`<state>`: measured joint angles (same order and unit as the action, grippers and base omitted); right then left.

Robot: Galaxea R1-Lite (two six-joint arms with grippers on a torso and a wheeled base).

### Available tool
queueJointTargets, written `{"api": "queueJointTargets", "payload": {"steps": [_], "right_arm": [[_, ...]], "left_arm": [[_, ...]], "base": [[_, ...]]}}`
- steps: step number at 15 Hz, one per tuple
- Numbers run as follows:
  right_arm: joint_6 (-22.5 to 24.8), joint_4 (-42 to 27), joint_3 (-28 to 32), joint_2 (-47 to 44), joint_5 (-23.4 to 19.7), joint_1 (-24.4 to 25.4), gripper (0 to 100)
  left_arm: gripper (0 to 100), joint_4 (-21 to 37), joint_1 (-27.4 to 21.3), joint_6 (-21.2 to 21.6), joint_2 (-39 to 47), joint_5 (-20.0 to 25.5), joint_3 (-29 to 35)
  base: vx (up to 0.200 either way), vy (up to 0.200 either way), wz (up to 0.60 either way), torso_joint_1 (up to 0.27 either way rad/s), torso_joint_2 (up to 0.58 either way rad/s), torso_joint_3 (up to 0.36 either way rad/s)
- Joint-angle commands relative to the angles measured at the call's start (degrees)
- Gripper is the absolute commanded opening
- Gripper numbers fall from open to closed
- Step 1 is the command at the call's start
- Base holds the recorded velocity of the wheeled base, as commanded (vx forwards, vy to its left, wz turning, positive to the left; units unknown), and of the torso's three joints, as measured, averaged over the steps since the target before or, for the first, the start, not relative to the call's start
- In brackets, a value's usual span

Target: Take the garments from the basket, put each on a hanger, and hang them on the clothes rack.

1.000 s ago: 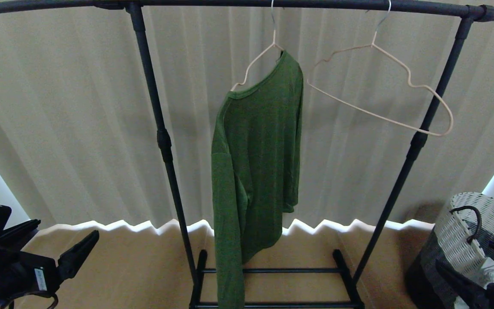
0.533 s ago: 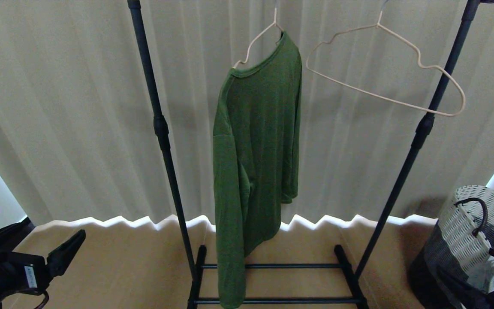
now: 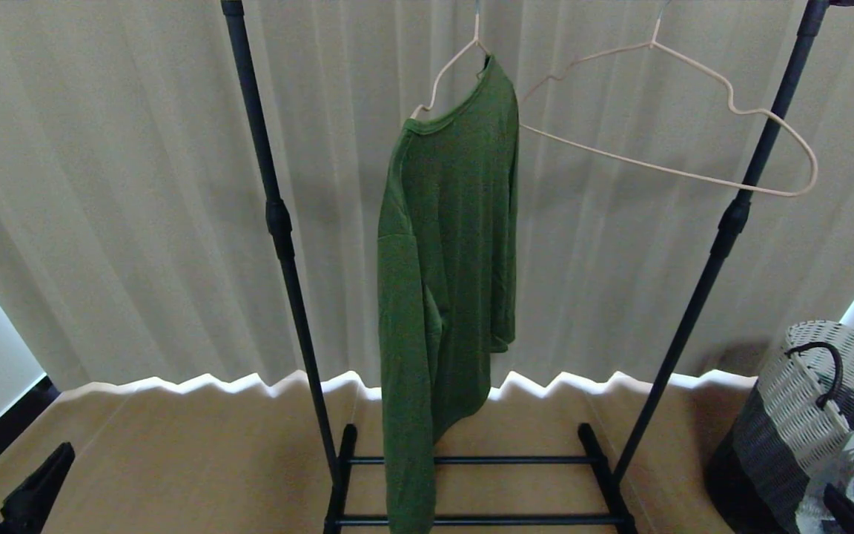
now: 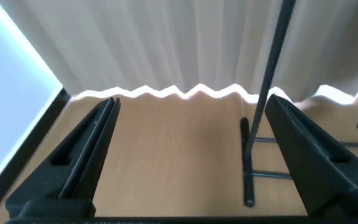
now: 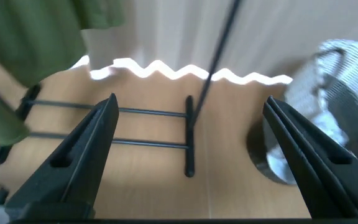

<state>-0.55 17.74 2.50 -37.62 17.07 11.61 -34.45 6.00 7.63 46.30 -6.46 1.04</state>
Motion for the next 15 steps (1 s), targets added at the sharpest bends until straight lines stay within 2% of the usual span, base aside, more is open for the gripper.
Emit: {"api": "queueJointTargets", "payload": {"steps": [1,3,4,6,9,10,12,14,15], "right_arm": [[0.02,-6.49,-2.5,11.43,0.07,-5.45,100],[0.02,-14.57,-2.5,19.08,0.16,-6.51,100],[0.02,-17.39,-1.97,21.54,0.86,-7.39,100],[-0.15,-18.44,-1.44,21.54,4.2,-10.11,100],[-0.15,-18.53,-1.44,26.11,4.11,-10.02,100],[-0.07,-18.7,-1.36,29.09,4.2,-9.32,100],[0.02,-18.35,-1.44,32.43,4.11,-7.65,100],[0.02,-18.35,-1.44,33.14,1.74,-8.71,100],[0.02,-18.35,-1.53,34.02,-1.16,-9.85,100]], "left_arm": [[100,15.29,0.33,-3.32,-23.18,0.04,-1.04],[100,28.12,0.24,-2.53,-38.04,0.13,-1.04],[100,32.34,0.15,-2.01,-41.38,-0.13,-0.95],[100,29.62,0.15,-4.82,-40.67,0.92,-1.04],[100,29.53,0.07,-4.99,-40.67,7.78,-1.04],[100,29.79,0.07,-4.99,-40.5,12.0,-1.04],[100,29.79,0.07,-5.7,-40.67,13.32,-1.04],[100,29.7,0.07,-8.51,-40.67,13.58,-1.04],[100,29.62,0.07,-10.18,-40.67,13.4,-1.04]], "base": [[0.0,0.0,0.0,0.0,0.0,0.0],[0.0,0.0,0.0,0.0,0.0,0.0],[0.0,0.0,0.0,0.0,0.0,0.0],[0.0,0.0,0.0,0.0,0.0,0.0],[0.0,0.0,0.0,0.0,0.0,0.0],[0.0,0.0,0.0,0.0,0.0,0.0],[0.0,0.0,0.0,0.0,0.0,0.0],[0.0,0.0,0.0,0.0,0.0,0.0],[0.0,0.0,0.0,0.0,0.0,0.0]]}}
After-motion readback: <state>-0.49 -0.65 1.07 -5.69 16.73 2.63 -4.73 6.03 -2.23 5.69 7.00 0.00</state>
